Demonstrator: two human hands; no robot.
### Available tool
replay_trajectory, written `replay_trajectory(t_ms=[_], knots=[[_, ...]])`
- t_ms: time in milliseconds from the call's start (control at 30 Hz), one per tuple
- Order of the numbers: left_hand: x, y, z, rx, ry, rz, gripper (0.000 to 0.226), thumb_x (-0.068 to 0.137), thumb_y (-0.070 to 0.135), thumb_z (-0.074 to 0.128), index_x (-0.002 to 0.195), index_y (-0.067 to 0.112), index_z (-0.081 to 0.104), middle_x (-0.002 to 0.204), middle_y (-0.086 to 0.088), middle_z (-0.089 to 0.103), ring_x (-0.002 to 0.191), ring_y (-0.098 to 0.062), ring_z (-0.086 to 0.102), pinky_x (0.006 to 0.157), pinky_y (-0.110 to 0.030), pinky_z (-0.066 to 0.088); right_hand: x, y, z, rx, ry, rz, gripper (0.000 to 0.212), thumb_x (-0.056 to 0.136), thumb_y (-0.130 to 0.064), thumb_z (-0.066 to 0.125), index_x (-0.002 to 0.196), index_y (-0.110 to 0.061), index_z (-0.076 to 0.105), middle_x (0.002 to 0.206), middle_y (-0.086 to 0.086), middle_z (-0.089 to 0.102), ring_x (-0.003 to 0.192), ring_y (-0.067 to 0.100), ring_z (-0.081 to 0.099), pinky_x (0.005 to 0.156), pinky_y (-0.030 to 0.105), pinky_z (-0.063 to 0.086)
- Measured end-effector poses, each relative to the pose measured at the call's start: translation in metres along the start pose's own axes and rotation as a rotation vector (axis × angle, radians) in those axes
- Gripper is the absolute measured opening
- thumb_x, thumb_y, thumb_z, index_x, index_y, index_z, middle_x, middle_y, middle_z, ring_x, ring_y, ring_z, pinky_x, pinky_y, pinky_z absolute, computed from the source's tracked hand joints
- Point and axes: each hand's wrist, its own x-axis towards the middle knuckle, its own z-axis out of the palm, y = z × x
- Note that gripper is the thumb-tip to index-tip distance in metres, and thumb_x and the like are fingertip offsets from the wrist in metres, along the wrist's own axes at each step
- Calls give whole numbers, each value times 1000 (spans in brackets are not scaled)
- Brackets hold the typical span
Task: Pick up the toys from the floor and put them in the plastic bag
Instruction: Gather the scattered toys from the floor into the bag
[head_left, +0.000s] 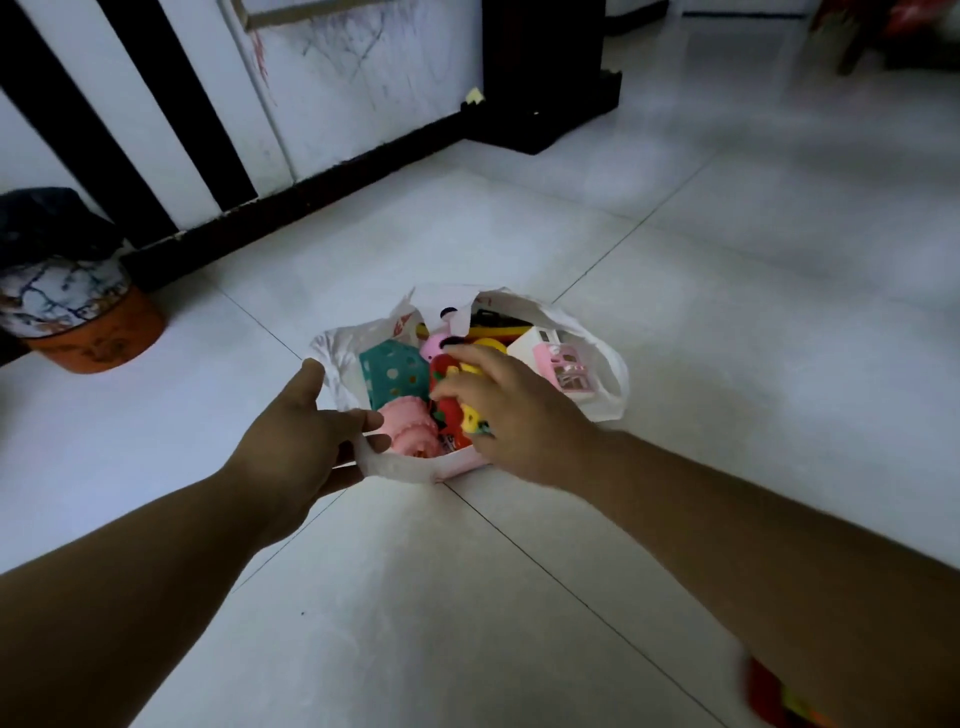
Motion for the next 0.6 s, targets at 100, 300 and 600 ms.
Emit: replay_trajectory(t_ms=[100,300,600], knots=[[0,-1,-2,14,-9,-6,64,91,2,56,143,33,35,102,-8,72,81,-25,74,79,-42,58,58,7,17,-158,-335,-16,38,85,-9,57,121,-24,55,147,4,37,127,28,43,96,36,45],[0,-1,-3,16,-25,6,60,93,4,54,142,33,36,95,-5,73,79,-22,73,79,-40,57,101,17,82,-445,-530,-207,72,67,-36,49,138,-20,47,144,8,45,127,32,49,99,40,45],[0,-4,1,13,-30,7,50,91,2,57,129,33,45,103,-9,70,94,-33,72,87,-52,56,5,39,8,-225,30,1,50,78,-8,69,126,-17,60,138,15,51,123,34,51,104,41,38]])
